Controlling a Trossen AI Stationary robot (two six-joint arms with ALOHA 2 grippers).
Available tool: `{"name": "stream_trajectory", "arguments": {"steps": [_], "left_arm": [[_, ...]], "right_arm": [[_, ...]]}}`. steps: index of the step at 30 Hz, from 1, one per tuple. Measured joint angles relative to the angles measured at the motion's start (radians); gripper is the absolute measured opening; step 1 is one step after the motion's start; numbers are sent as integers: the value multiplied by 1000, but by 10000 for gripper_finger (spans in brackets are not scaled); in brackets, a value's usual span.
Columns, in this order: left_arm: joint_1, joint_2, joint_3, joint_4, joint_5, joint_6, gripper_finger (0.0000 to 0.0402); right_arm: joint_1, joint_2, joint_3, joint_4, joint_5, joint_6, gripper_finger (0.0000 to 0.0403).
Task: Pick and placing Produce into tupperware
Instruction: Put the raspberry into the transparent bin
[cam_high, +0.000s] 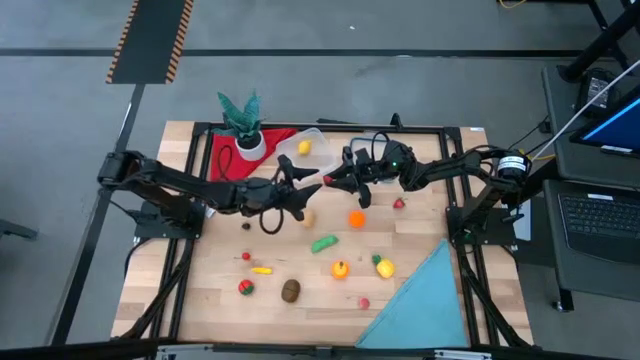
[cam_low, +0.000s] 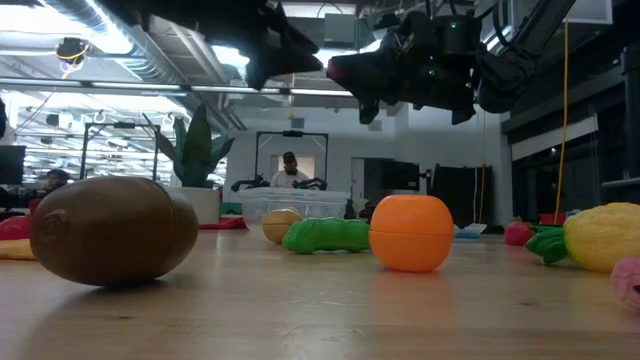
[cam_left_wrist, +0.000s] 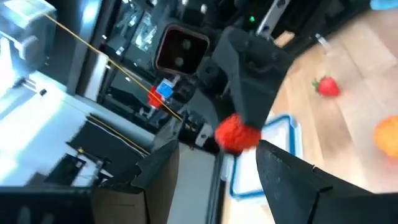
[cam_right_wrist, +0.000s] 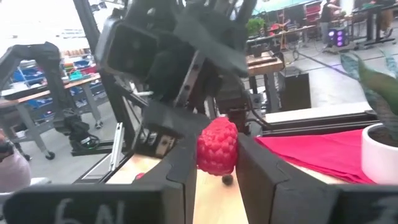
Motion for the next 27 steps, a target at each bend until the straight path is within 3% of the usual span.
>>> {"name": "stream_trajectory", "arguments": {"steps": [3, 10, 17, 19, 22, 27], "left_arm": [[1, -41, 0, -42, 66, -69, 206], [-5, -116, 0, -145, 490, -15, 206], [63, -195, -96, -109, 740, 24, 206], [85, -212, -147, -20, 777, 41, 206], [124, -217, -206, 91, 750, 37, 206], [173, -202, -222, 112, 728, -9, 206]], "right_arm": [[0, 0, 0, 2, -1, -4, 90], [0, 0, 0, 5, -5, -31, 90], [0, 0, 0, 5, -8, -32, 90], [0, 0, 0, 5, -14, -33, 90], [0, 0, 0, 13, -16, -32, 90], [0, 0, 0, 16, -16, -22, 90]]}}
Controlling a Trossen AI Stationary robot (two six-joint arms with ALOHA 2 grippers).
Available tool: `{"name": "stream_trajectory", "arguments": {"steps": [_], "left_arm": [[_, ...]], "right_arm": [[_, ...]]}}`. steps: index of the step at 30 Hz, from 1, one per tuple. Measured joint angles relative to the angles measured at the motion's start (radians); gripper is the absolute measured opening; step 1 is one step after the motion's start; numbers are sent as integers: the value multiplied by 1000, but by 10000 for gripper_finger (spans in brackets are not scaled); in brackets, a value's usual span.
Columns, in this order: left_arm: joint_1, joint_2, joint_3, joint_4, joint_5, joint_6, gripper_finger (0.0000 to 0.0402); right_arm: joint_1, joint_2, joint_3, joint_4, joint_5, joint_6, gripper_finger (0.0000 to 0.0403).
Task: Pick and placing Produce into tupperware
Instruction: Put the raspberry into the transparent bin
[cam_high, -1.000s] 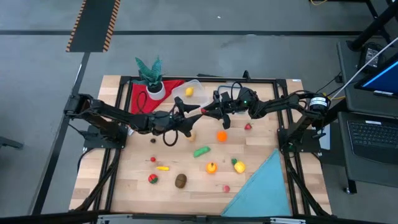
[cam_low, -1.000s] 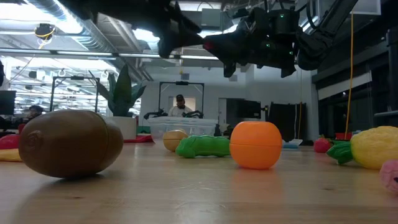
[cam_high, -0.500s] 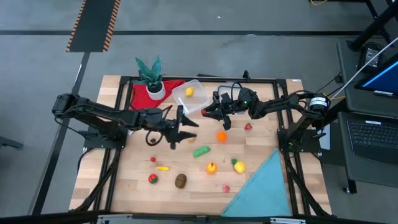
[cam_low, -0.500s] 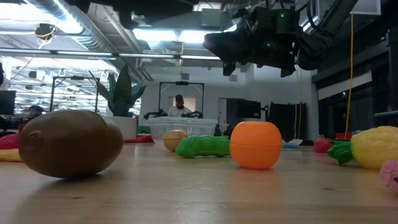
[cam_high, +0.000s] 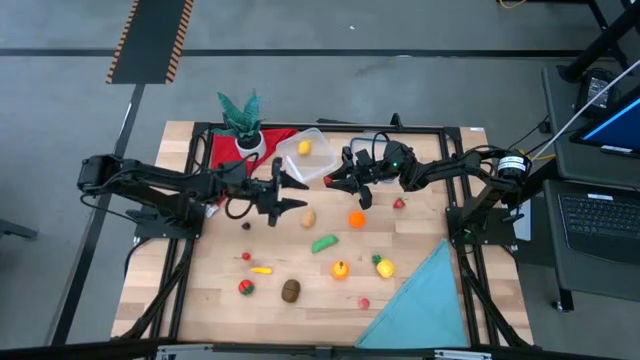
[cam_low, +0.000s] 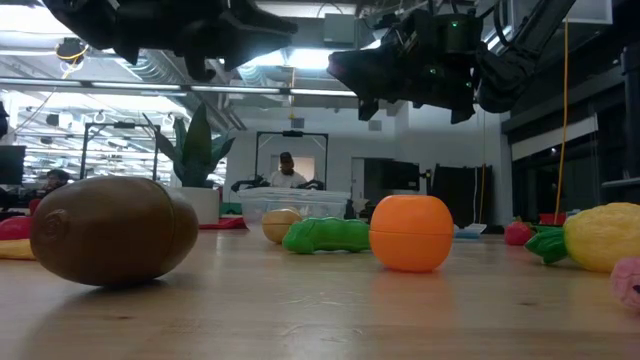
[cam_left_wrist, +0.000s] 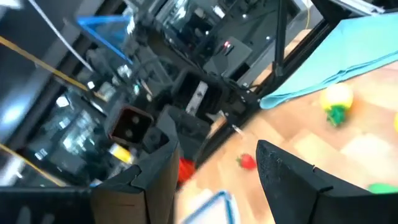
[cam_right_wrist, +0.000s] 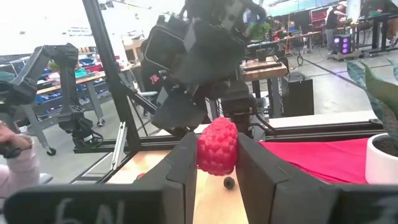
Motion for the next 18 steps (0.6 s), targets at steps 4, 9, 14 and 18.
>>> {"name": "stream_trajectory", "arguments": {"steps": [4, 9, 14, 18], "left_arm": [[6, 0, 0, 0, 0, -82, 206], [3, 0, 0, 10, 0, -82, 206], [-8, 0, 0, 9, 2, -83, 206], [-21, 0, 0, 6, 2, -84, 206]], "right_arm": [[0, 0, 0, 0, 0, 8, 90], [0, 0, 0, 0, 0, 15, 90], [0, 0, 0, 0, 0, -5, 90], [1, 0, 0, 0, 0, -6, 90]]}}
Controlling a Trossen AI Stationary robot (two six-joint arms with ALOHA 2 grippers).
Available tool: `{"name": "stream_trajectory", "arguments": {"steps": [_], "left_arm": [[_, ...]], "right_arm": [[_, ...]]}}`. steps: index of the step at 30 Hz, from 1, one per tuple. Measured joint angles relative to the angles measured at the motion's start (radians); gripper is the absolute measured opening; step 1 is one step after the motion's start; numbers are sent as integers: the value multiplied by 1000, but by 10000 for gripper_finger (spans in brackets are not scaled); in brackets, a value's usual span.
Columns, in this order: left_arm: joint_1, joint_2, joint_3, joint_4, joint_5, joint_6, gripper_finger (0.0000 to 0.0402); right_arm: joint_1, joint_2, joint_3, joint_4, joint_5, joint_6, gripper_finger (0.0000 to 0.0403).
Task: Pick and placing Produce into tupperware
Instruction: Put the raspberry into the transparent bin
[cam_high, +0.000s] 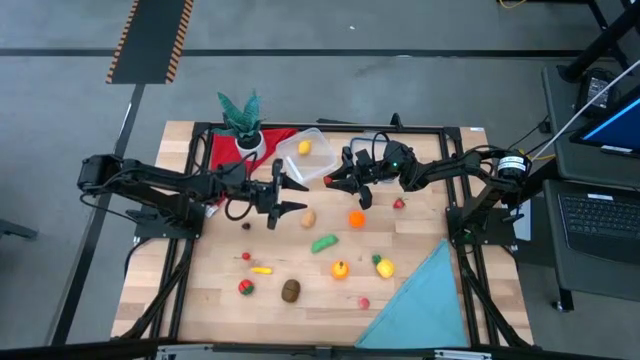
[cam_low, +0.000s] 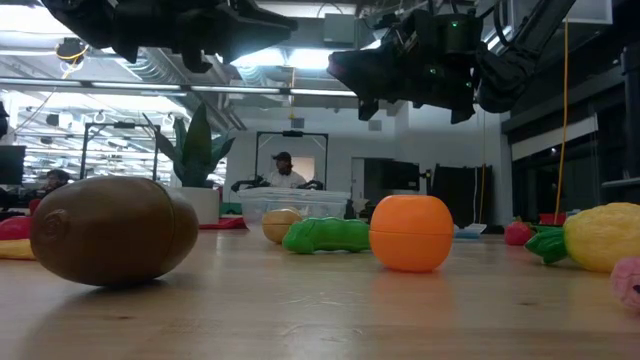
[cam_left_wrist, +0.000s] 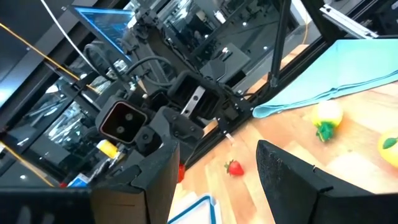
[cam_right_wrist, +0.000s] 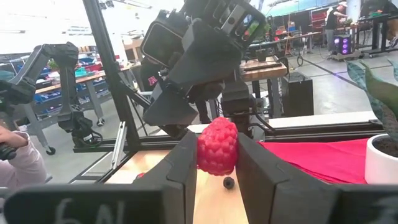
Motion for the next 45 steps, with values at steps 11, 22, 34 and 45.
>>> {"name": "stream_trajectory", "arguments": {"steps": [11, 22, 34, 45], "left_arm": [[-2, 30, 1, 9, -88, 149, 206], [-2, 95, 2, 76, -181, 197, 206], [-5, 95, 2, 85, -183, 213, 206], [-6, 95, 2, 83, -249, 215, 206]], "right_arm": [[41, 0, 32, -3, 0, -17, 90], [85, 2, 62, -46, 69, -69, 90], [98, 144, 177, -6, 56, -24, 90], [98, 158, 210, -11, 36, -19, 90]]}}
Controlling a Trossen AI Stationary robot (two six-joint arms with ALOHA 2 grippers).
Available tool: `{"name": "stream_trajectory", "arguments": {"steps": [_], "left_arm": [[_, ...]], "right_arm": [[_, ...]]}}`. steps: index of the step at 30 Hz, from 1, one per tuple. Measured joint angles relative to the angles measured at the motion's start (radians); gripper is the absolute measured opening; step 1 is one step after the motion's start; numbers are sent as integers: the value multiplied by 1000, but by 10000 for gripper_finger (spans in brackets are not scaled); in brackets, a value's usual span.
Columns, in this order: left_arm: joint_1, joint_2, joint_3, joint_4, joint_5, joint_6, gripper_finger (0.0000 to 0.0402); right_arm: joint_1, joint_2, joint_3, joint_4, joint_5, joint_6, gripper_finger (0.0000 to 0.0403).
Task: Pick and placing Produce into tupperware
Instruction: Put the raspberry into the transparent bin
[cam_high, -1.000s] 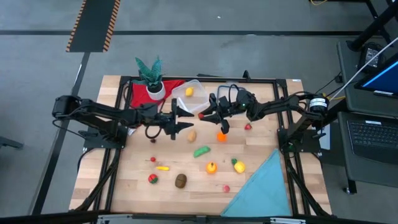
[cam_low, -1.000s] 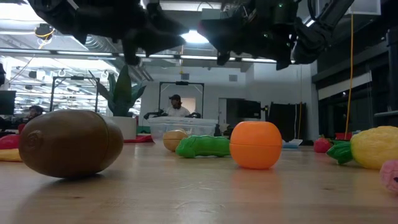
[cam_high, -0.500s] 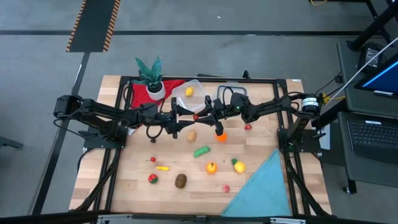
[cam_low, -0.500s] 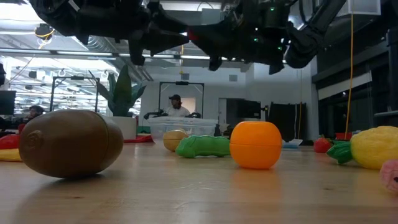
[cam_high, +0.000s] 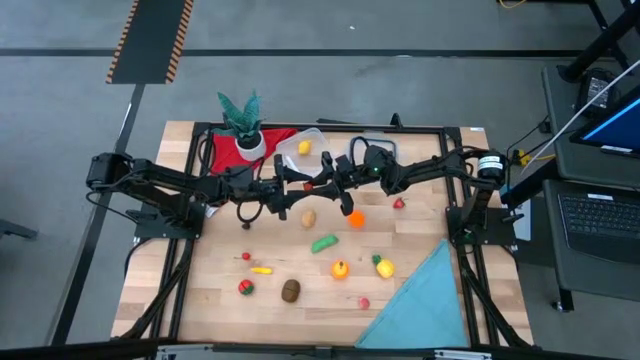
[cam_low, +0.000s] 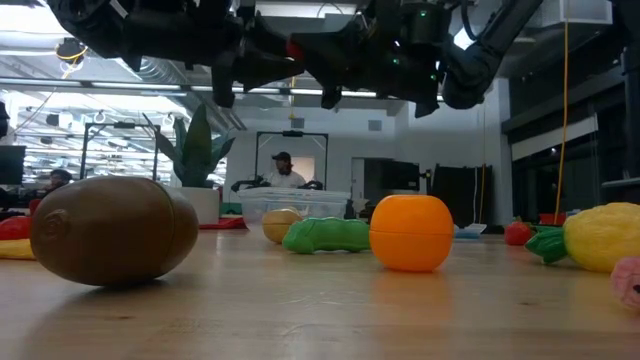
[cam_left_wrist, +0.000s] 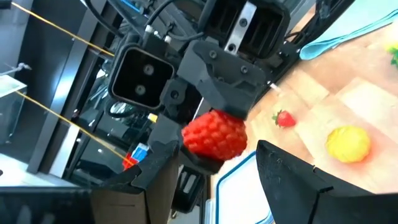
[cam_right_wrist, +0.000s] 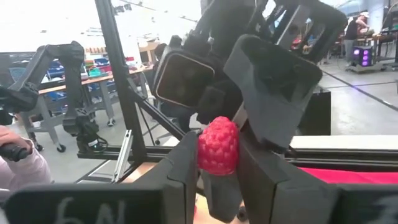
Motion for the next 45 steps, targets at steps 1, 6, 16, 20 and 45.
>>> {"name": "stream_trajectory", "arguments": {"steps": [1, 6, 16, 20, 45], "left_arm": [[0, 0, 0, 0, 0, 0, 206], [-14, 0, 0, 23, -1, 1, 206], [-51, -2, 0, 45, -59, 25, 206], [-50, -2, 0, 45, -61, 24, 206], [-50, -2, 0, 34, -69, 18, 125]], "right_arm": [[-1, 0, 0, -5, 0, 2, 90], [-16, 0, 0, -13, -2, 20, 90], [-24, 0, 0, -12, -21, 19, 90], [-24, 0, 0, -11, -20, 19, 90], [-24, 0, -2, -7, -23, 19, 90]]}}
